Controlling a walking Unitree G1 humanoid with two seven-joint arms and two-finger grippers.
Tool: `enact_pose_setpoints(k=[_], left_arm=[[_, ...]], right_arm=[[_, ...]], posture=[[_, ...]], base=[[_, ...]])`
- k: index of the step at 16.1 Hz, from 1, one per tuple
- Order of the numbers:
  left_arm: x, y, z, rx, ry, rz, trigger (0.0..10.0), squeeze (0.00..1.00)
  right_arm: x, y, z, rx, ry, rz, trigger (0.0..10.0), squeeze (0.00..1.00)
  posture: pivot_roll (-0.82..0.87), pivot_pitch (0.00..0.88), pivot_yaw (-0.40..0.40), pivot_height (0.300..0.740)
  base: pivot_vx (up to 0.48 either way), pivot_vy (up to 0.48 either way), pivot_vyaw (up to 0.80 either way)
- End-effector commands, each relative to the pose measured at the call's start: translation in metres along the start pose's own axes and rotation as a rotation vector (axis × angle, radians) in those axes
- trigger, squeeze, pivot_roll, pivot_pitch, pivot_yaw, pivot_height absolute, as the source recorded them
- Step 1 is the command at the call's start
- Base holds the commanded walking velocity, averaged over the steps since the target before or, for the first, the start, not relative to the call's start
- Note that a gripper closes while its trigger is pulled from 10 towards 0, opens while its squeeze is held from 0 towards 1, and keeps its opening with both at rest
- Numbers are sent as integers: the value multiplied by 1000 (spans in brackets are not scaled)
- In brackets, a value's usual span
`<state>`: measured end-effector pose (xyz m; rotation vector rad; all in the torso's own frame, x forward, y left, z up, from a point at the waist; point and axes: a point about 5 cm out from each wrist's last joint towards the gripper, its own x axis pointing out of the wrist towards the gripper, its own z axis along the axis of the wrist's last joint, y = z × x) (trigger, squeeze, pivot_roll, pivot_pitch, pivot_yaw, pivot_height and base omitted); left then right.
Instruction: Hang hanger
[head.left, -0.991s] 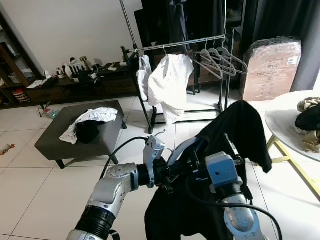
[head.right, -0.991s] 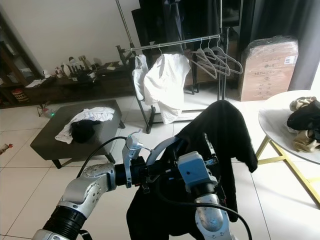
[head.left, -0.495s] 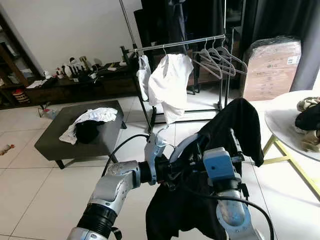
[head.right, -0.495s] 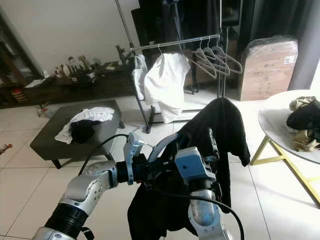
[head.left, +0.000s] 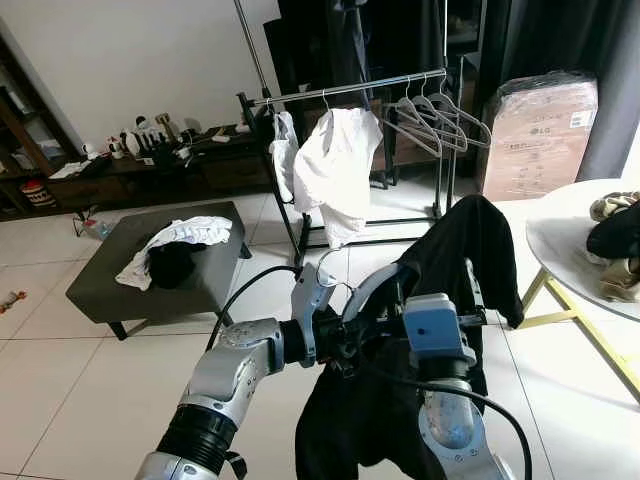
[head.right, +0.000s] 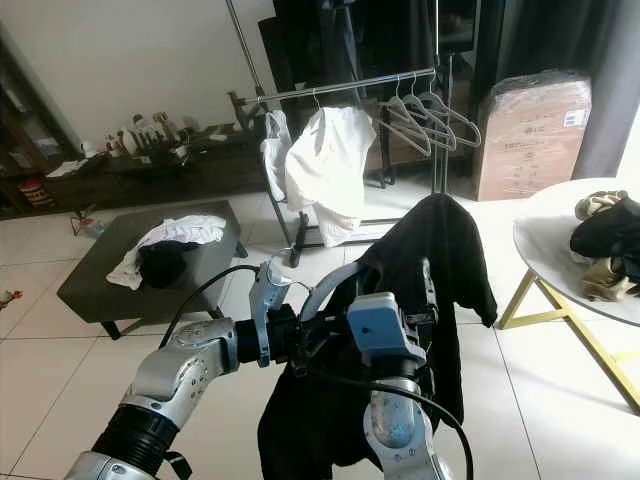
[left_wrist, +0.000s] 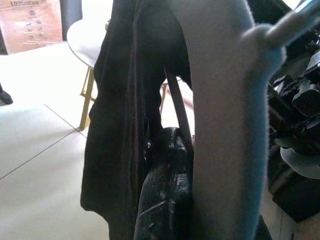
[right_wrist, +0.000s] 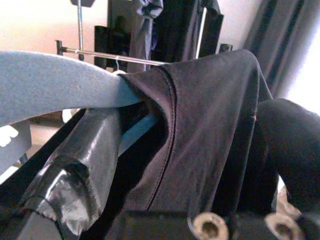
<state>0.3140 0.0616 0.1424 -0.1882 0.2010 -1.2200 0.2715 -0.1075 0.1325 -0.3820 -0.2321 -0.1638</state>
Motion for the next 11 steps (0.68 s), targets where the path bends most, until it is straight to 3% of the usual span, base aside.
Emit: enact_pose_setpoints(k=[1, 7, 11], left_arm=[[-10, -1, 6, 23, -26, -37, 10000, 0], [-11, 1, 5, 21, -24, -23, 10000, 0], [-12, 2, 5, 22, -22, -14, 10000, 0]], right_arm=[[3, -55, -37, -45, 196, -301, 10000, 0], [-7, -76, -35, -109, 177, -470, 10000, 0], [-12, -88, -32, -198, 172, -557, 10000, 0]], posture=[[-235, 0, 198, 740], [-236, 0, 197, 740], [-238, 0, 196, 740]], base=[[0, 0, 0], [0, 0, 0], [0, 0, 0]])
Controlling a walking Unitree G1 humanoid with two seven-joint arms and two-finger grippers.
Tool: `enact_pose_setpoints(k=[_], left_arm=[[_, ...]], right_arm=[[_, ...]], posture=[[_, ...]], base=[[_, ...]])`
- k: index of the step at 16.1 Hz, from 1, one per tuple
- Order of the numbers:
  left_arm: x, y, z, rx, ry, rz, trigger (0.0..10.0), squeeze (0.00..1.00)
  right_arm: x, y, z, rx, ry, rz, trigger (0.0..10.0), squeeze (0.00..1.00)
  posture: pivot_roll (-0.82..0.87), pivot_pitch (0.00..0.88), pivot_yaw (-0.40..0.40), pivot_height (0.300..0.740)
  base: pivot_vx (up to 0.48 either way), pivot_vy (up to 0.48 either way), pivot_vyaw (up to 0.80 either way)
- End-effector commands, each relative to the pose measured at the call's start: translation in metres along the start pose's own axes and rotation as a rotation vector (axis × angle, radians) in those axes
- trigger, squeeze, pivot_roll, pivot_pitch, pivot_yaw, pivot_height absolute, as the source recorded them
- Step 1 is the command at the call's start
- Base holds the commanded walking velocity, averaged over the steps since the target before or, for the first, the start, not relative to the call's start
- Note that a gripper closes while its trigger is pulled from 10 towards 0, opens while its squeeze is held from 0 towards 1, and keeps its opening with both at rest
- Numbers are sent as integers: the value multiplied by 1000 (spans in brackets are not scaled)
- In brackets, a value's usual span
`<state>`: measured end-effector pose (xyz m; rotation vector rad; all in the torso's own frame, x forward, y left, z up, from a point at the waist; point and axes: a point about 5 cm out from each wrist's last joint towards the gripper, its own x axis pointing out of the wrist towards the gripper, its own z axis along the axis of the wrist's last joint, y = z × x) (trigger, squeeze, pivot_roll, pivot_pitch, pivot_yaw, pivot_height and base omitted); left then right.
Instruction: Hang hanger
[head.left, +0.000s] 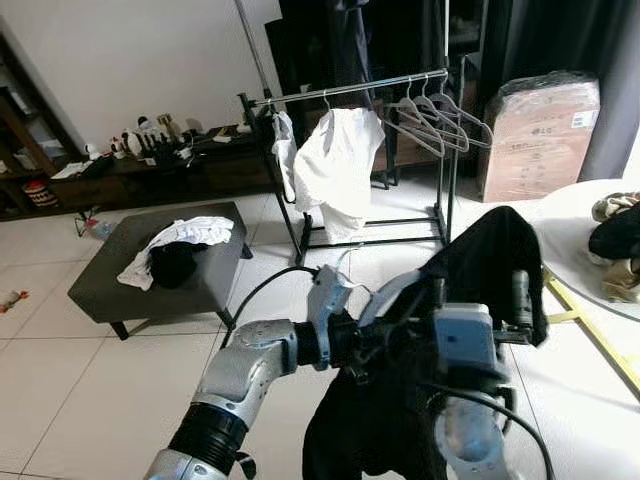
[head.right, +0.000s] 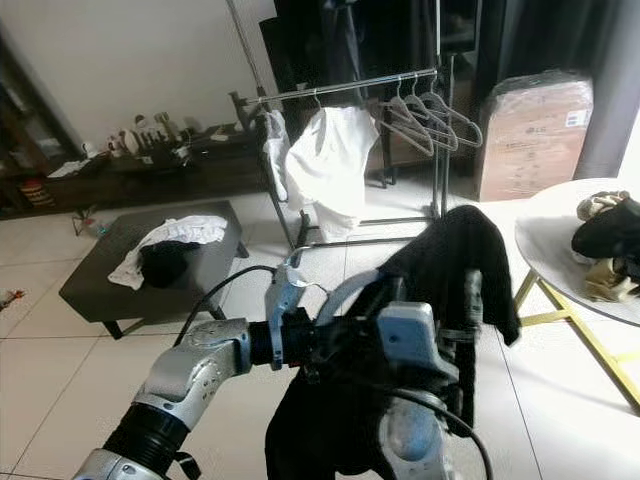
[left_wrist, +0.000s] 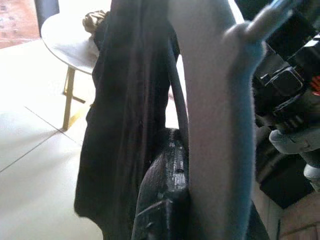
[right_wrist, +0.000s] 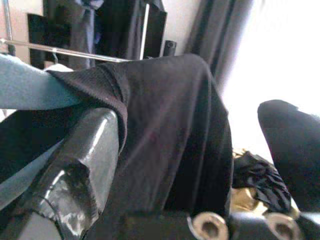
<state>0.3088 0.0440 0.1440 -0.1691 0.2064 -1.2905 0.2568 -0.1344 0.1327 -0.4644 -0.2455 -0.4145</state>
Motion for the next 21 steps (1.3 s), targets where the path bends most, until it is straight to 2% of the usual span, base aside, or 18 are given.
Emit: enact_pose_setpoints(k=[1, 2, 3, 4, 7, 9, 12, 13, 14, 16, 18, 21], left_arm=[[-27, 12, 4, 6, -43, 56, 10000, 0], [-27, 12, 4, 6, -44, 59, 10000, 0], [-27, 12, 4, 6, -44, 60, 10000, 0], [-26, 12, 5, 8, -45, 62, 10000, 0], [-26, 12, 5, 7, -48, 58, 10000, 0], [-25, 11, 4, 7, -46, 55, 10000, 0], [-26, 11, 4, 9, -49, 58, 10000, 0], [-26, 12, 5, 13, -52, 66, 10000, 0], [-26, 12, 5, 14, -52, 68, 10000, 0], [-26, 13, 6, 18, -52, 69, 10000, 0], [-26, 14, 7, 23, -51, 73, 10000, 0], [-26, 15, 6, 37, -46, 88, 10000, 0]], right_arm=[[12, -56, -31, -110, 153, -316, 10000, 0], [11, -51, -31, -80, 157, -270, 10000, 0], [11, -39, -29, -44, 149, -178, 10000, 0], [7, -27, -28, -46, 136, -86, 10000, 0], [7, -13, -33, -33, 172, 8, 10000, 0], [7, -9, -33, -48, 165, 20, 10000, 0], [11, -13, -40, -110, 202, -6, 10000, 0], [9, -16, -54, -180, 290, -18, 10000, 0], [6, -14, -62, -184, 349, 12, 10000, 0], [-5, -6, -76, -143, 466, 103, 10000, 0], [-6, -2, -76, -106, 498, 127, 10000, 0], [-3, -2, -73, -94, 478, 124, 10000, 0]], posture=[[-239, 0, 196, 740], [-242, 0, 196, 740], [-241, 0, 196, 740], [-240, 0, 195, 740], [-236, 0, 192, 740], [-233, 0, 191, 740], [-231, 0, 190, 740], [-231, 0, 191, 740], [-232, 0, 192, 740], [-234, 0, 193, 740], [-232, 0, 192, 740], [-231, 0, 191, 740]], base=[[0, 0, 0], [0, 0, 0], [0, 0, 0], [0, 0, 0], [0, 0, 0], [0, 0, 0], [0, 0, 0], [0, 0, 0], [0, 0, 0], [0, 0, 0], [0, 0, 0], [0, 0, 0]])
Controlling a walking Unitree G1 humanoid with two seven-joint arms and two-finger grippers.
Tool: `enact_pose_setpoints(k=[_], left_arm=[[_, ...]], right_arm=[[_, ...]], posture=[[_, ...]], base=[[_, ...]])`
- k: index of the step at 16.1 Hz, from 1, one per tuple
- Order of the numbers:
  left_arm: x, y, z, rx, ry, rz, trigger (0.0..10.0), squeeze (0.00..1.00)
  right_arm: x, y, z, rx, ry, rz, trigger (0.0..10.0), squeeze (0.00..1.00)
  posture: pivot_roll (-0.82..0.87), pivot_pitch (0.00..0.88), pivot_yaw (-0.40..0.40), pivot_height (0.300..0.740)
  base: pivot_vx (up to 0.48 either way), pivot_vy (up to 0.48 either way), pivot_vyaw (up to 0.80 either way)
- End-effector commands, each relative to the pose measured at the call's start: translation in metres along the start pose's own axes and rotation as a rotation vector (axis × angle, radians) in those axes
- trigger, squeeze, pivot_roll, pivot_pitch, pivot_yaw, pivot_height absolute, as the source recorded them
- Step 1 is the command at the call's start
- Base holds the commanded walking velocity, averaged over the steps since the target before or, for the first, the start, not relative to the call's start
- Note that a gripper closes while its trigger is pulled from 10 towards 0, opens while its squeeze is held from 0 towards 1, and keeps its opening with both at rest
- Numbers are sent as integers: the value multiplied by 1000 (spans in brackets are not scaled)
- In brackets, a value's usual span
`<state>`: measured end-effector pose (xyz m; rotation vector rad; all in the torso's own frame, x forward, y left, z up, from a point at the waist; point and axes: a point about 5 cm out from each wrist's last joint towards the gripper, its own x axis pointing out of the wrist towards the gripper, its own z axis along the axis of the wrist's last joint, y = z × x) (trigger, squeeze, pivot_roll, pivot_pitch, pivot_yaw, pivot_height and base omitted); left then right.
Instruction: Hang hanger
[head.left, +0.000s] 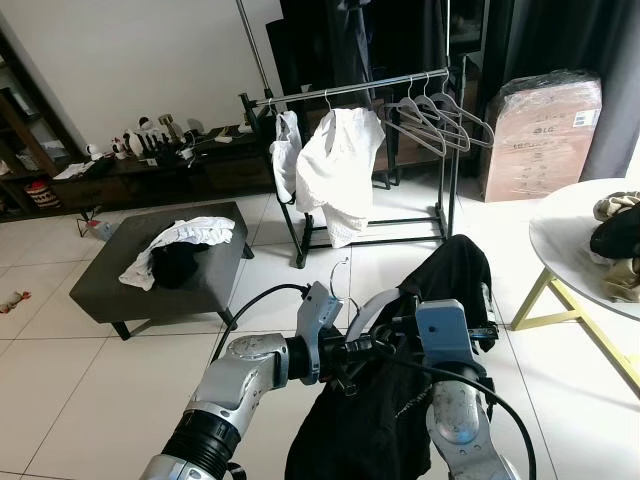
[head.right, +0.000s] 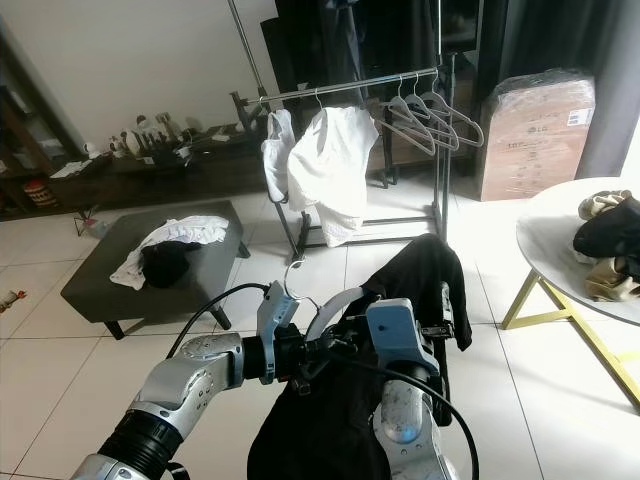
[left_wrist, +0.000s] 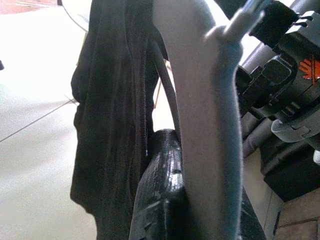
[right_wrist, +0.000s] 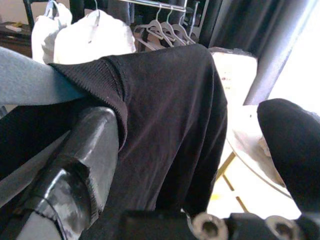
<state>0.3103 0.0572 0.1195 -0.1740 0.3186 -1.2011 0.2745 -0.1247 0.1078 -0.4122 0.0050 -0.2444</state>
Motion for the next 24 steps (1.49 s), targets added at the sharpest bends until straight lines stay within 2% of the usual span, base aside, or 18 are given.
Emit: enact_pose_setpoints(k=[1, 3, 5, 6, 7, 9, 10, 11, 13, 14, 15, 16, 18, 20, 22, 24], left_arm=[[-16, 6, 29, 115, -120, 13, 10000, 0], [-16, 11, 26, 156, -81, 62, 10000, 0], [-18, 21, 19, 230, 6, 148, 10000, 0], [-20, 27, 18, 255, 18, 206, 10000, 0], [-25, 40, 22, 266, 2, 369, 10000, 0], [-30, 50, 23, 265, -13, 499, 10000, 0], [-32, 51, 22, 267, -14, 528, 10000, 0], [-36, 54, 15, 277, 9, 569, 10000, 0], [-41, 54, 8, 254, 30, 541, 10000, 0], [-45, 52, 4, 243, 51, 482, 10000, 0], [-55, 50, -4, 250, 115, 385, 10000, 0], [-63, 50, -8, 250, 160, 338, 10000, 0], [-81, 53, -12, 290, 251, 262, 10000, 0], [-90, 53, -11, 318, 320, 175, 10000, 0], [-90, 55, -8, 327, 353, 122, 10000, 0], [-84, 54, -9, 324, 368, 79, 10000, 0]], right_arm=[[-1, -25, -53, -63, 271, -77, 10000, 0], [0, -16, -43, -16, 203, 10, 10000, 0], [2, -9, -32, 15, 149, 98, 10000, 0], [3, -7, -29, 27, 144, 137, 10000, 0], [1, 0, -29, 59, 160, 224, 10000, 0], [-1, 6, -29, 64, 181, 333, 10000, 0], [-3, 8, -29, 53, 190, 379, 10000, 0], [-4, 10, -28, 51, 200, 474, 10000, 0], [-1, 8, -26, 45, 207, 511, 10000, 0], [2, 7, -24, 48, 219, 521, 10000, 0], [3, 9, -21, 85, 248, 543, 10000, 0], [2, 11, -18, 100, 258, 572, 10000, 0], [-6, 17, -19, 67, 288, 694, 10000, 0], [-15, 15, -34, -3, 379, 793, 10000, 0], [-12, 4, -42, -75, 434, 795, 10000, 0], [-15, 1, -44, -118, 454, 846, 10000, 0]], posture=[[-231, 0, 190, 740], [-233, 0, 186, 740], [-230, 0, 176, 740], [-228, 0, 171, 740], [-224, 0, 165, 740], [-217, 0, 151, 740], [-214, 0, 144, 740], [-198, 7, 130, 740], [-193, 12, 127, 740], [-189, 11, 127, 740], [-187, 8, 129, 740], [-191, 8, 130, 740], [-193, 2, 134, 740], [-197, 0, 140, 740], [-214, 0, 150, 740], [-224, 0, 157, 740]], base=[[0, 0, 0], [0, 0, 0], [0, 0, 0], [0, 0, 0], [0, 0, 0], [0, 0, 0], [0, 0, 0], [0, 0, 0], [0, 0, 0], [0, 0, 0], [0, 0, 0], [0, 0, 0], [0, 0, 0], [0, 0, 0], [0, 0, 0], [0, 0, 0]])
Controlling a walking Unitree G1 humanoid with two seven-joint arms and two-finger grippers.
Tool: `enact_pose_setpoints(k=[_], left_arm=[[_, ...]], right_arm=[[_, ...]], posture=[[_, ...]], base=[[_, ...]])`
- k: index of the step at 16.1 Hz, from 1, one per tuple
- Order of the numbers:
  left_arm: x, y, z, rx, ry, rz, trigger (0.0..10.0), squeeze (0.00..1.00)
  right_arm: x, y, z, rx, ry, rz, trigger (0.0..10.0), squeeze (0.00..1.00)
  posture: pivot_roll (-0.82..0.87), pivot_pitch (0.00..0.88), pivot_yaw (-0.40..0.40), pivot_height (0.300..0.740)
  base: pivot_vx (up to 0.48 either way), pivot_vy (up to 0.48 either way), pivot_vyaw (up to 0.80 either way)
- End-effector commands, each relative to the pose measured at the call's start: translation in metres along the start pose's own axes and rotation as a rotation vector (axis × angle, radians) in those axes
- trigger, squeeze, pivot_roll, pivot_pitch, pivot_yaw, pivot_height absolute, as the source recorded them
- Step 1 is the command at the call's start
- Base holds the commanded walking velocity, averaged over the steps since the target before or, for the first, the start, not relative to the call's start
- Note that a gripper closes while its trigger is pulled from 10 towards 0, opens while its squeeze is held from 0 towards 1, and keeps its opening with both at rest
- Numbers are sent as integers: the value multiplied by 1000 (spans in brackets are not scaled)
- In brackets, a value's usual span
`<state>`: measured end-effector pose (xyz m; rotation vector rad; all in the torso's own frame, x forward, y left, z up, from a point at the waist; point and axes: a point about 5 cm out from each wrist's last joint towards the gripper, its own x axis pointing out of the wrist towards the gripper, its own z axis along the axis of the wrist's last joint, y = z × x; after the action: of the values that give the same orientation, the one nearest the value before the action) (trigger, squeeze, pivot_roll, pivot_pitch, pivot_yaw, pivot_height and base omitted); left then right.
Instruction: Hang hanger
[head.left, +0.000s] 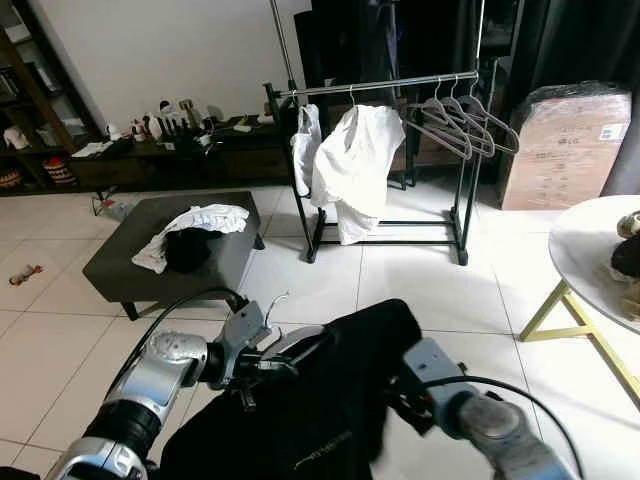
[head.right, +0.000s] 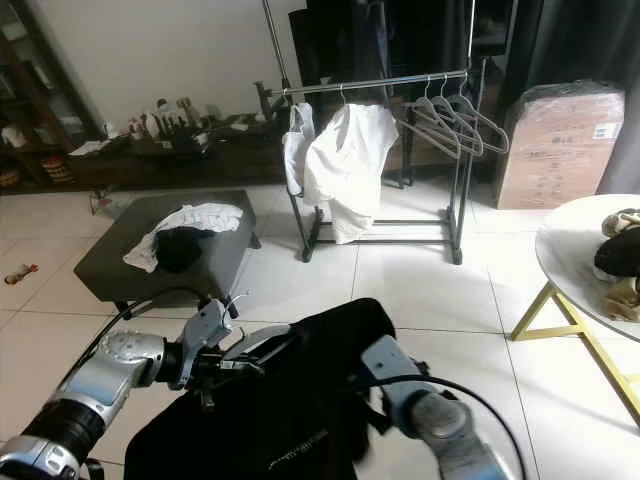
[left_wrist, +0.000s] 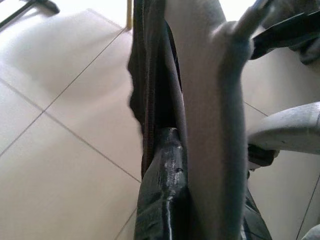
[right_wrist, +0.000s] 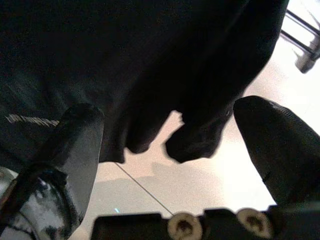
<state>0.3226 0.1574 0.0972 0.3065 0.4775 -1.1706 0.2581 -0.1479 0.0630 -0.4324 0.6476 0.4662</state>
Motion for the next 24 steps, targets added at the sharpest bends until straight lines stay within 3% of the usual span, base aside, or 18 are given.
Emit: enact_pose_setpoints(k=[1, 4, 8, 10, 12, 15, 19, 20, 21, 22, 23, 24], left_arm=[[-1, 4, 11, 53, -8, -9, 10000, 0], [9, -1, 17, 46, -32, -83, 10000, 0], [10, -2, 20, 50, -36, -137, 10000, 0], [10, -1, 20, 57, -30, -131, 10000, 0], [15, 3, 21, 55, -35, -46, 10000, 0], [27, 2, 25, 28, -85, 32, 10000, 0], [33, -2, 27, 16, -108, 19, 10000, 0], [34, -2, 28, 14, -114, 24, 10000, 0], [37, -4, 31, 9, -128, 18, 10000, 0], [38, -4, 32, 9, -130, 15, 10000, 0], [39, -5, 33, 10, -133, 6, 10000, 0], [40, -8, 35, 10, -141, -21, 10000, 0]], right_arm=[[-1, 9, 8, -16, -21, 42, 10000, 0], [-5, 21, 13, 2, -46, 119, 10000, 0], [-9, 25, 23, 74, -129, 182, 10000, 0], [-10, 24, 24, 100, -123, 153, 10000, 0], [-16, 28, 37, 227, -210, 180, 10000, 0], [-16, 37, 35, 266, -203, 193, 10000, 0], [-15, 36, 40, 362, -205, 154, 10000, 0], [-12, 32, 42, 421, -204, 94, 10000, 0], [-7, 27, 45, 522, -208, 22, 10000, 180], [-6, 27, 46, 525, -206, 16, 10000, 518], [-5, 26, 46, 524, -204, -8, 10000, 937], [-3, 19, 47, 555, -217, -89, 10000, 941]], posture=[[-224, 0, 157, 740], [-241, 0, 184, 740], [-246, 0, 203, 740], [-244, 0, 208, 740], [-242, 0, 212, 740], [-237, 8, 208, 740], [-234, 19, 211, 740], [-235, 25, 216, 740], [-232, 25, 217, 740], [-232, 25, 218, 740], [-231, 25, 219, 740], [-230, 26, 220, 740]], base=[[0, 0, 0], [0, 0, 0], [0, 0, 0], [0, 0, 0], [0, 0, 0], [0, 0, 0], [0, 0, 0], [0, 0, 0], [0, 0, 0], [0, 0, 0], [0, 0, 0], [0, 0, 0]])
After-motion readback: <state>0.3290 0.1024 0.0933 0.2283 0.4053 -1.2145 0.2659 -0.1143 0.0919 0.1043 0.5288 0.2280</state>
